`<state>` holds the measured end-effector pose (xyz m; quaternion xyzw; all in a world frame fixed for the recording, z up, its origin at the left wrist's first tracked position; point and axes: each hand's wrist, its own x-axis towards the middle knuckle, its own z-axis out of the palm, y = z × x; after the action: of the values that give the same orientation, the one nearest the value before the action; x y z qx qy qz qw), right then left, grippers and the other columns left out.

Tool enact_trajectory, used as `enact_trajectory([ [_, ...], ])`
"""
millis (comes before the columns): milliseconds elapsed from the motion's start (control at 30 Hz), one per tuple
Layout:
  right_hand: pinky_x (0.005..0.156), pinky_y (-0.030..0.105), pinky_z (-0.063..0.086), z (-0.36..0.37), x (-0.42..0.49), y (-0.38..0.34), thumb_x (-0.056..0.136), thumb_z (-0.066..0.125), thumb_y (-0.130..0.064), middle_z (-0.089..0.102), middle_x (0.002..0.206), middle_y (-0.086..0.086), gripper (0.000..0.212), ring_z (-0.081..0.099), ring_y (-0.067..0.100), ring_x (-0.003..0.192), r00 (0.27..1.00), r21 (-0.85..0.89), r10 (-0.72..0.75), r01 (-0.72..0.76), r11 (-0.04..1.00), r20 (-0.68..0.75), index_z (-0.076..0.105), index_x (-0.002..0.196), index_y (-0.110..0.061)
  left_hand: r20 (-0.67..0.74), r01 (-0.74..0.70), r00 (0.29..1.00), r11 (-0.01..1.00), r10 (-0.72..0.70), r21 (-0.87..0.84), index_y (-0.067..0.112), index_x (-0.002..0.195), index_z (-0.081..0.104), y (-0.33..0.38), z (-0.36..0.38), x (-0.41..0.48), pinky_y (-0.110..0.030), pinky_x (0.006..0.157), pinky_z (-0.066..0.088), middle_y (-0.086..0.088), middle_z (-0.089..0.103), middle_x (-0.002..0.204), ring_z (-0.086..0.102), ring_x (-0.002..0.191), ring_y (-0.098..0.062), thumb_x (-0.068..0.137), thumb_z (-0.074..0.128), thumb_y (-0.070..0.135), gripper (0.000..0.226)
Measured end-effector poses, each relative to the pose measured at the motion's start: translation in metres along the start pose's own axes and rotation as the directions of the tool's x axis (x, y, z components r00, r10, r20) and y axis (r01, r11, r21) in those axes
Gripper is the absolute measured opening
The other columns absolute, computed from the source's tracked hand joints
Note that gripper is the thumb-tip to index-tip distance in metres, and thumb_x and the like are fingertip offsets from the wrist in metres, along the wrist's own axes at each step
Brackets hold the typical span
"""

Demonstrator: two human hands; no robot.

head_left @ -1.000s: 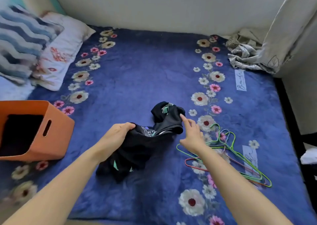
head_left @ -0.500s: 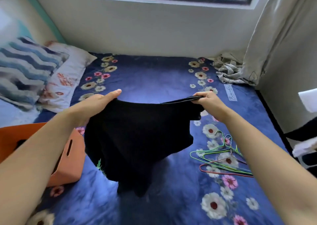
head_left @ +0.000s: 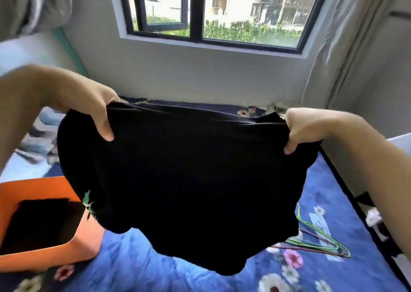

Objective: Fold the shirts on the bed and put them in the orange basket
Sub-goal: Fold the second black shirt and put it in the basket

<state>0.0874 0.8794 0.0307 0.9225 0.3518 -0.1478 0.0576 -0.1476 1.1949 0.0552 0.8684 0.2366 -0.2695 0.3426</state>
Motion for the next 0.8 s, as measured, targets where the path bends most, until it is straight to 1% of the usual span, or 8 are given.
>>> enact_trajectory([
  [233,0.062,0.029,0.040,0.002,0.039,0.036,0.082,0.069,-0.021,0.062,0.084,0.011,0.018,0.060,0.029,0.081,0.970,0.083,0.096,-0.079,0.993,-0.224,0.057,0.079,-0.008,-0.369,0.249,0.917,0.939,-0.150,0.238,0.004,0.054,0.065,0.021,-0.015,0.034,-0.022,0.052,0.044,-0.006,0.065,0.058,0.061,0.054,-0.023,0.057,0.083,0.012,0.021],
  [367,0.074,0.031,0.037,0.032,0.079,0.040,0.088,0.053,-0.015,0.060,0.111,0.015,0.017,0.058,0.033,0.106,0.924,-0.040,0.171,-0.196,0.980,-0.341,0.056,0.103,-0.009,-0.614,0.461,0.773,0.808,-0.162,0.367,0.004,0.089,0.056,0.013,0.002,0.107,-0.025,0.068,0.044,-0.011,0.060,0.089,0.056,0.083,-0.028,0.086,0.055,0.009,0.006],
  [467,0.079,0.033,0.042,0.034,0.106,0.051,0.089,0.044,-0.012,0.062,0.115,0.013,0.026,0.059,0.032,0.107,0.890,-0.105,0.203,-0.267,0.958,-0.409,0.060,0.109,-0.014,-0.746,0.618,0.635,0.710,-0.198,0.337,0.011,0.114,0.060,0.009,-0.002,0.142,-0.046,0.092,0.046,-0.015,0.054,0.122,0.053,0.113,-0.036,0.087,0.048,0.011,0.030],
  [567,0.070,0.031,0.049,0.023,0.131,0.065,0.092,0.040,-0.014,0.070,0.096,0.018,0.029,0.068,0.030,0.088,0.876,0.162,0.370,-0.335,0.928,-0.309,0.061,0.109,-0.004,-0.806,0.660,0.554,0.700,-0.208,0.273,0.012,0.118,0.059,0.023,-0.018,0.161,-0.043,0.082,0.051,-0.017,0.051,0.119,0.054,0.112,-0.036,0.089,0.047,0.015,0.031],
  [600,0.057,0.026,0.051,0.019,0.138,0.066,0.094,0.038,-0.014,0.071,0.077,0.019,0.030,0.070,0.028,0.069,0.887,0.412,0.417,-0.311,0.857,-0.197,0.059,0.108,0.002,-0.794,0.589,0.562,0.786,-0.230,0.189,0.008,0.110,0.061,0.026,-0.024,0.171,-0.038,0.073,0.053,-0.019,0.061,0.108,0.061,0.102,-0.035,0.089,0.046,0.012,0.026],
  [667,0.040,0.023,0.049,0.012,0.149,0.061,0.101,0.027,-0.022,0.067,0.059,0.020,0.032,0.066,0.027,0.049,0.916,0.873,0.398,-0.230,0.430,0.046,0.048,0.110,0.001,-0.679,0.200,0.645,0.935,-0.352,-0.294,0.002,0.095,0.057,0.031,-0.029,0.189,-0.029,0.051,0.051,-0.018,0.067,0.064,0.069,0.064,-0.030,0.090,0.038,0.007,0.020],
  [733,0.047,0.030,0.055,0.014,0.168,0.056,0.102,0.025,-0.026,0.066,0.074,0.021,0.029,0.067,0.031,0.064,0.932,0.996,0.359,-0.073,0.059,0.047,0.044,0.113,-0.008,-0.517,-0.199,0.762,0.619,-0.390,-0.760,0.001,0.112,0.051,0.033,-0.031,0.212,-0.027,0.039,0.049,-0.017,0.066,0.061,0.066,0.048,-0.024,0.097,0.027,0.012,0.030],
  [800,0.066,0.037,0.054,0.026,0.187,0.053,0.092,0.042,-0.034,0.060,0.083,0.011,0.020,0.060,0.027,0.080,0.872,0.995,0.480,0.102,0.007,-0.093,0.057,0.095,-0.022,-0.563,-0.428,0.752,0.397,-0.342,-0.812,0.007,0.128,0.047,0.030,-0.027,0.241,-0.025,0.044,0.051,-0.010,0.065,0.089,0.067,0.066,-0.019,0.100,0.024,0.019,0.038],
])
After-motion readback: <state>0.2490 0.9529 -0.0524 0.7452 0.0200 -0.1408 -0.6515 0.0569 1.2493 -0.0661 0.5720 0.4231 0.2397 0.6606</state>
